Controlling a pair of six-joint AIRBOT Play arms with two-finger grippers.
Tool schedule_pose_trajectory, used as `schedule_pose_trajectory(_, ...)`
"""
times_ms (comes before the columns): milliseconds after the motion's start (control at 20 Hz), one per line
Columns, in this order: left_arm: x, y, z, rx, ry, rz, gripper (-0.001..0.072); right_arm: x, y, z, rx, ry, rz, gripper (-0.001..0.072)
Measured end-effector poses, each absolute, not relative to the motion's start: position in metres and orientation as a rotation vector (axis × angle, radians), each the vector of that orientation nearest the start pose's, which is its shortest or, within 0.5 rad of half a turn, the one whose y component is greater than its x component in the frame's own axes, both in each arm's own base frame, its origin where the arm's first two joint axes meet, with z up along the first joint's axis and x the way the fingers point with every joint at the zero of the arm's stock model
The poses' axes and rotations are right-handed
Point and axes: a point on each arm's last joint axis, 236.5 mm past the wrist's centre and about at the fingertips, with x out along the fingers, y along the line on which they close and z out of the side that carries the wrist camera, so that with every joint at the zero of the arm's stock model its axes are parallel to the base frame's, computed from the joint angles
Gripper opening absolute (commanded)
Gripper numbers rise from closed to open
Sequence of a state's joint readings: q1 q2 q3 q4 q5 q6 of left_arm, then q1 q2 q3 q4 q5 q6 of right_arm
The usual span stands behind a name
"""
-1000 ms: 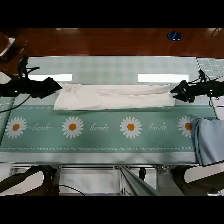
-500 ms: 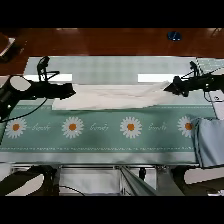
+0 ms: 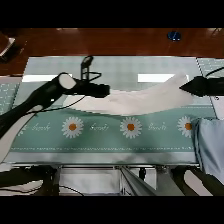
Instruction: Fold the shirts.
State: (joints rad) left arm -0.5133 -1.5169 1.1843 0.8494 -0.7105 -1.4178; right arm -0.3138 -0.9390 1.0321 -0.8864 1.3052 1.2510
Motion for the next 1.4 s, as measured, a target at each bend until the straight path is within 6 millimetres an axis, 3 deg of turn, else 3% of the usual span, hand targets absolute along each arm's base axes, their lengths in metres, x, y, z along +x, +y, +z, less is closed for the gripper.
schedule_pose_trajectory(250, 0.35, -0.439, -0.03, -0.301, 1.223, -0.817, 0.0019, 0.302, 0.058, 0.153, 0.423, 0.901, 0.366, 0.0022)
schedule_pose_trajectory(450, 0.297, -0.512, -0.053, -0.281, 1.324, -0.922, 0.0019, 0.295, 0.066, 0.164, 0.436, 0.873, 0.386, 0.0022)
schedule_pose_trajectory(600, 0.264, -0.54, -0.059, -0.277, 1.39, -0.984, 0.002, 0.293, 0.069, 0.168, 0.446, 0.863, 0.396, 0.0022)
schedule_pose_trajectory(700, 0.27, -0.541, -0.056, -0.288, 1.397, -0.986, 0.002, 0.293, 0.07, 0.169, 0.45, 0.859, 0.397, 0.0022)
schedule_pose_trajectory(800, 0.292, -0.526, -0.044, -0.315, 1.4, -0.971, 0.002, 0.293, 0.07, 0.17, 0.46, 0.858, 0.397, 0.0022)
schedule_pose_trajectory(900, 0.331, -0.492, -0.026, -0.327, 1.371, -0.927, 0.002, 0.294, 0.074, 0.174, 0.47, 0.846, 0.407, 0.0022)
schedule_pose_trajectory(1000, 0.369, -0.44, -0.006, -0.301, 1.346, -0.855, 0.002, 0.297, 0.086, 0.178, 0.475, 0.831, 0.442, 0.0022)
schedule_pose_trajectory(1150, 0.417, -0.341, 0.037, -0.251, 1.262, -0.689, 0.002, 0.31, 0.119, 0.176, 0.484, 0.831, 0.521, 0.0022)
schedule_pose_trajectory(1300, 0.421, -0.253, 0.088, -0.238, 1.148, -0.546, 0.002, 0.33, 0.166, 0.162, 0.5, 0.866, 0.608, 0.0022)
schedule_pose_trajectory(1400, 0.406, -0.215, 0.114, -0.247, 1.064, -0.486, 0.002, 0.346, 0.204, 0.149, 0.5, 0.903, 0.664, 0.0022)
